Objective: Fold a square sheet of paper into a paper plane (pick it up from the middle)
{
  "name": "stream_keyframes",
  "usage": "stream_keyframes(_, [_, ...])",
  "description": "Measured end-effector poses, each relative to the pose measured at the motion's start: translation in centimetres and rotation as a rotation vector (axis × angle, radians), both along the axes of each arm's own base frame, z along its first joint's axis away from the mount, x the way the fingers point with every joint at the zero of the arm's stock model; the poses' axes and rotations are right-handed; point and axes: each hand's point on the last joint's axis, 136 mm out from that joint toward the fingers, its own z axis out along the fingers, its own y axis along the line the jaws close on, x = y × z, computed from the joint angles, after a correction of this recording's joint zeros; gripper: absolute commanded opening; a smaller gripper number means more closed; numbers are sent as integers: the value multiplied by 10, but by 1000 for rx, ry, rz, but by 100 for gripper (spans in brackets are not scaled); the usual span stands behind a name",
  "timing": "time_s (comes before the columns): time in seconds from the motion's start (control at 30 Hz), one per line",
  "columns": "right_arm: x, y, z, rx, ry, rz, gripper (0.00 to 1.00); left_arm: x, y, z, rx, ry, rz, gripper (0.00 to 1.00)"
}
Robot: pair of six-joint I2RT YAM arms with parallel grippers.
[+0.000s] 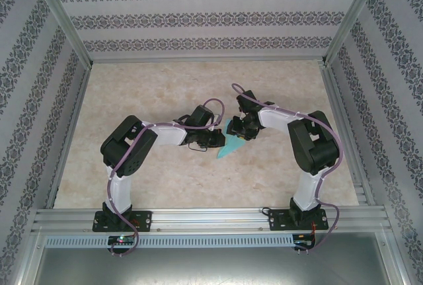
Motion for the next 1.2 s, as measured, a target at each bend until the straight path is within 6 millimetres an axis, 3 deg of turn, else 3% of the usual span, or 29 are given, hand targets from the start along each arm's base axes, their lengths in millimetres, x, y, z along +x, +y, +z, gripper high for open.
stream_keyframes(0.67, [0,-1,-1,-71,-4,7,41,-1,0,-2,24,27,-4,6])
stream_keyframes(0.9, [0,2,14,52,-43,1,42,-1,1,-3,43,36,-18,4])
stream_keyframes(1.07, [-14,-3,30,127,-50,0,42,-1,1,-3,52,42,-22,4])
stream_keyframes(1.2, [-11,5,53,203,-132,50,30,-1,1,-4,56,48,-22,3])
